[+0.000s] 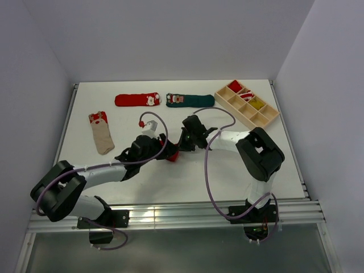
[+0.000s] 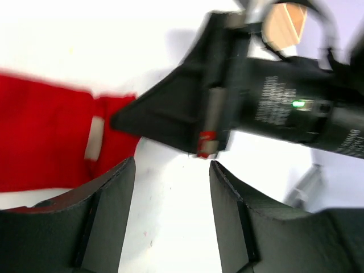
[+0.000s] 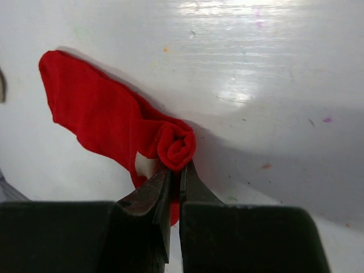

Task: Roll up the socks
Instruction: Roll the sock at the center of the board.

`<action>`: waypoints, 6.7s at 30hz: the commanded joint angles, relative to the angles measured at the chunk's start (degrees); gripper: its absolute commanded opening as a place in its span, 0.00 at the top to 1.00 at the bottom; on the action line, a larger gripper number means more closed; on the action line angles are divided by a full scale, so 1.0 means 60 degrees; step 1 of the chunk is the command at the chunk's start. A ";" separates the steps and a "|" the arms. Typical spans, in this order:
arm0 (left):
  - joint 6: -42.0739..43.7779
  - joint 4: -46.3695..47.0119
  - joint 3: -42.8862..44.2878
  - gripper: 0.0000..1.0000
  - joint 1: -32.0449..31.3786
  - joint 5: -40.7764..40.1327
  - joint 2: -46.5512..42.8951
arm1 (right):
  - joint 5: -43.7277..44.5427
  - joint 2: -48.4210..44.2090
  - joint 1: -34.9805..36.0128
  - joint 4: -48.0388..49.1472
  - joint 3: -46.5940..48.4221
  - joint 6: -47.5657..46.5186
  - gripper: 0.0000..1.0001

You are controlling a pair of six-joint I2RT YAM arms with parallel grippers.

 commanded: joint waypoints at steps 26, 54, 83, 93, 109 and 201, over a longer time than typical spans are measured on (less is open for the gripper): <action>0.5831 -0.3486 0.3542 0.46 -0.4838 -0.8765 0.3100 | 0.0221 0.0273 0.0013 -0.2940 0.1521 0.0026 1.00; 0.4411 -0.6959 0.5593 0.71 -0.4970 -1.0011 0.5723 | -0.0452 0.0391 -0.0060 -0.2734 0.1330 0.0070 1.00; 0.4044 -0.7619 0.6003 0.56 -0.5205 -1.1504 0.5562 | -0.0658 0.0434 -0.0148 -0.2588 0.1140 -0.0077 1.00; 0.4308 -0.7340 0.5901 0.51 -0.5263 -1.1505 0.5254 | -0.0672 0.0478 -0.0177 -0.2559 0.1125 -0.0077 1.00; 0.4074 -0.7428 0.5784 0.59 -0.5058 -1.0963 0.5342 | -0.0731 0.0449 -0.0206 -0.2515 0.1052 -0.0062 1.00; -0.1171 -0.0046 0.0495 0.99 0.1504 0.3466 0.3379 | -0.0262 0.0258 -0.0060 0.0517 0.0056 0.1125 0.51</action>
